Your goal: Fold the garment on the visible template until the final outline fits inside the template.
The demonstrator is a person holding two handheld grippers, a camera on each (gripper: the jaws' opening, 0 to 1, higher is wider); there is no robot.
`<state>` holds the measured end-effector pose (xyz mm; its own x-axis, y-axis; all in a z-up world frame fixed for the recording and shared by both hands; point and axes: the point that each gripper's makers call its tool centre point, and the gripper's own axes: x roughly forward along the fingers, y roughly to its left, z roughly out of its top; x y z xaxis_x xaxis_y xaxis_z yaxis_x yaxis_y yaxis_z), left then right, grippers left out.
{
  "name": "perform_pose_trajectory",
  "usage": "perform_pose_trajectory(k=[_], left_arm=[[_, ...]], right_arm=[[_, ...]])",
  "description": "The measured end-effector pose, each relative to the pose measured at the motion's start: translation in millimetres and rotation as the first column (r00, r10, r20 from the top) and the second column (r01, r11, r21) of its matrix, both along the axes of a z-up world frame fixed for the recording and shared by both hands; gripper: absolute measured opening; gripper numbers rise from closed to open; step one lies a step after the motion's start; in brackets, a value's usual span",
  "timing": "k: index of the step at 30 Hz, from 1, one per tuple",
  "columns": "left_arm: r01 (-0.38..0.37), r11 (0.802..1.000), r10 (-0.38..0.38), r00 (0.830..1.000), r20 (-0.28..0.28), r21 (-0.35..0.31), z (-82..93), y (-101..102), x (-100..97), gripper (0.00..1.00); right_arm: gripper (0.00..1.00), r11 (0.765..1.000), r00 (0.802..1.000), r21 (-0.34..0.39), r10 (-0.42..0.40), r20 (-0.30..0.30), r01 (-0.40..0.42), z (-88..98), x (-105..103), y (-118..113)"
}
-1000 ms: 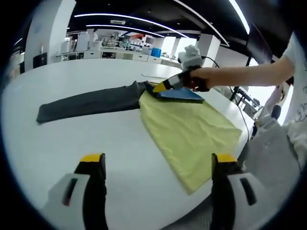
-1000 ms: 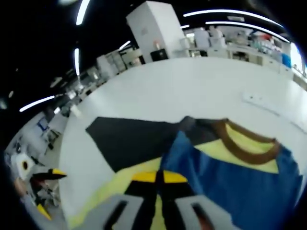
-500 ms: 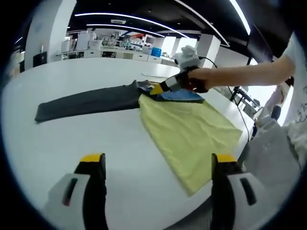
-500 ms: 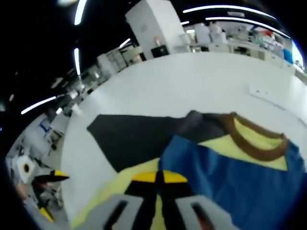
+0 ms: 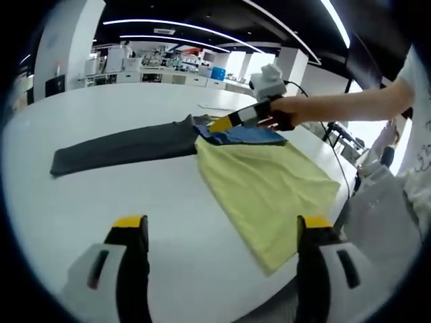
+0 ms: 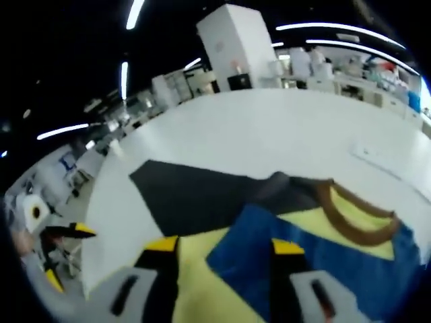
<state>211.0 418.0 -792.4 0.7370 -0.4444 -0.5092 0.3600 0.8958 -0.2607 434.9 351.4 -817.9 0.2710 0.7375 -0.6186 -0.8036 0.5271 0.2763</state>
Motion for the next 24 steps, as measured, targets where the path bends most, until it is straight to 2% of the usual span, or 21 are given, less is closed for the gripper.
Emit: perform_pose_trajectory(k=[5, 11, 19, 24], left_arm=[[0.007, 1.0, -0.007, 1.0, 0.001, 0.001, 0.0, -1, 0.4, 0.88], [0.014, 1.0, -0.014, 1.0, 0.003, 0.002, 0.3, 0, 2.2, 0.89], [0.025, 1.0, -0.025, 1.0, 0.006, 0.012, 3.6, 5, 2.8, 0.89], [0.03, 0.999, -0.03, 1.0, 0.002, 0.013, 1.9, 3, 3.5, 0.89]], right_arm=[[0.87, 1.0, 0.999, -0.014, -0.007, 0.042, 0.008, 1.0, 8, -9], [0.99, 0.999, 0.998, -0.023, -0.023, 0.063, 0.024, 3.3, 18, -21], [0.99, 0.999, 0.997, -0.031, -0.037, 0.072, 0.039, 9.1, 21, -45], [0.99, 0.995, 0.994, -0.048, -0.085, 0.07, 0.088, 7.6, 34, -74]])
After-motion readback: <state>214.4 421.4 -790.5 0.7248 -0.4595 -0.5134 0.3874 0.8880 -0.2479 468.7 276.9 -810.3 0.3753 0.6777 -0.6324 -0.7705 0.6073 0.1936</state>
